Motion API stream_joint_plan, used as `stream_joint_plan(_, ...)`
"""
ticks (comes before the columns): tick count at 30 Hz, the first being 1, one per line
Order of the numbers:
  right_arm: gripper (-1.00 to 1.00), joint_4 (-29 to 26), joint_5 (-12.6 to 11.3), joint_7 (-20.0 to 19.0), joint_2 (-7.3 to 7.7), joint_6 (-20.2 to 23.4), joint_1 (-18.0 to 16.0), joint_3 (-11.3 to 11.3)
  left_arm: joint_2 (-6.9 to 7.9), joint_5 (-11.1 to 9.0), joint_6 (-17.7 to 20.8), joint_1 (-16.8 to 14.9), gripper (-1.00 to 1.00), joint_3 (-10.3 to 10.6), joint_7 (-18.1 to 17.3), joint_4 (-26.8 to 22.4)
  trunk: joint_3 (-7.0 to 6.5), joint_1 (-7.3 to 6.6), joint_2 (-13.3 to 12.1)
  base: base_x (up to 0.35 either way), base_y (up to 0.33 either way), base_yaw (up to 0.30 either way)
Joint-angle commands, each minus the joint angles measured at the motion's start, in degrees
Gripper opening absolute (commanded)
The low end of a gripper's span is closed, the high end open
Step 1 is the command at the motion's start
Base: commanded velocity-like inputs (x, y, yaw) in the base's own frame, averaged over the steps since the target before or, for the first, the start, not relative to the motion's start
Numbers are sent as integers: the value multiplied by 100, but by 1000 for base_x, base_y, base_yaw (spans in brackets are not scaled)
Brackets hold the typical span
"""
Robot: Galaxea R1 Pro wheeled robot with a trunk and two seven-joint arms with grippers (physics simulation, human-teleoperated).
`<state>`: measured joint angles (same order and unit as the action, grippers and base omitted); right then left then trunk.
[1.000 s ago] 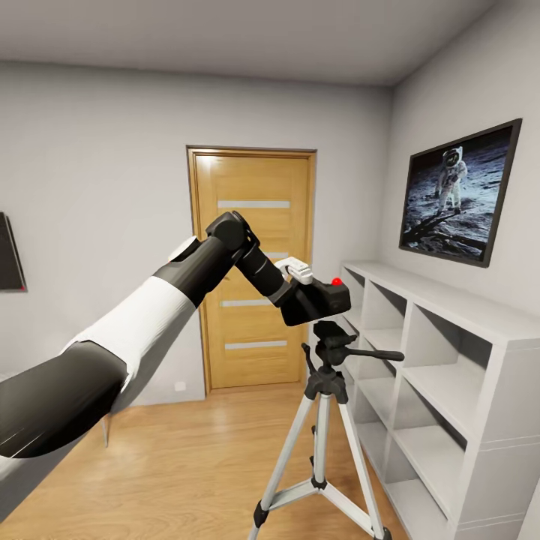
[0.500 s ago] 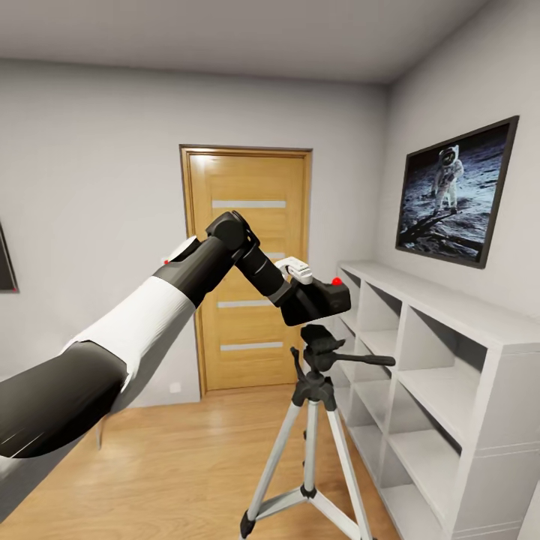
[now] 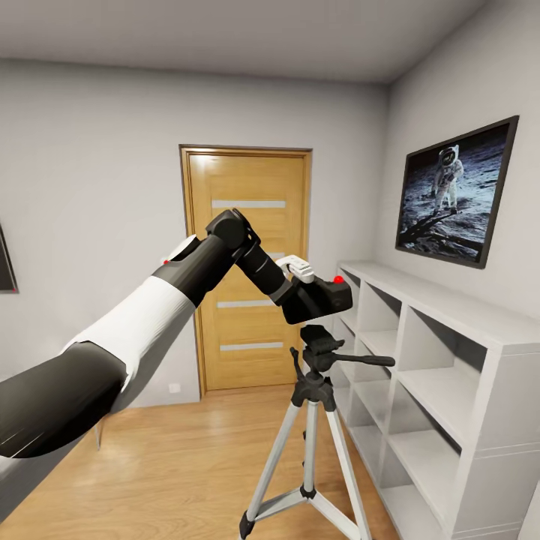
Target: Attach the digital camera to the camera tripod in the bedroom.
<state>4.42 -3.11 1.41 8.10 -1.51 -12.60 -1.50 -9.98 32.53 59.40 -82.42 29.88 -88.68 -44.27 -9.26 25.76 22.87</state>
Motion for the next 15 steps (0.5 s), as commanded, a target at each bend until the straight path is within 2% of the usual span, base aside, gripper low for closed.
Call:
stream_joint_plan(1,100,15,-31,7,-1,-16,-6,-17,-2,61,60,-2,-100,-4,-71,-2,3,2,5,0,0,0)
stream_joint_plan(15,100,15,-31,8,0,-18,-6,-17,-2,61,60,-2,-100,0,-72,5,3,2,5,0,0,0)
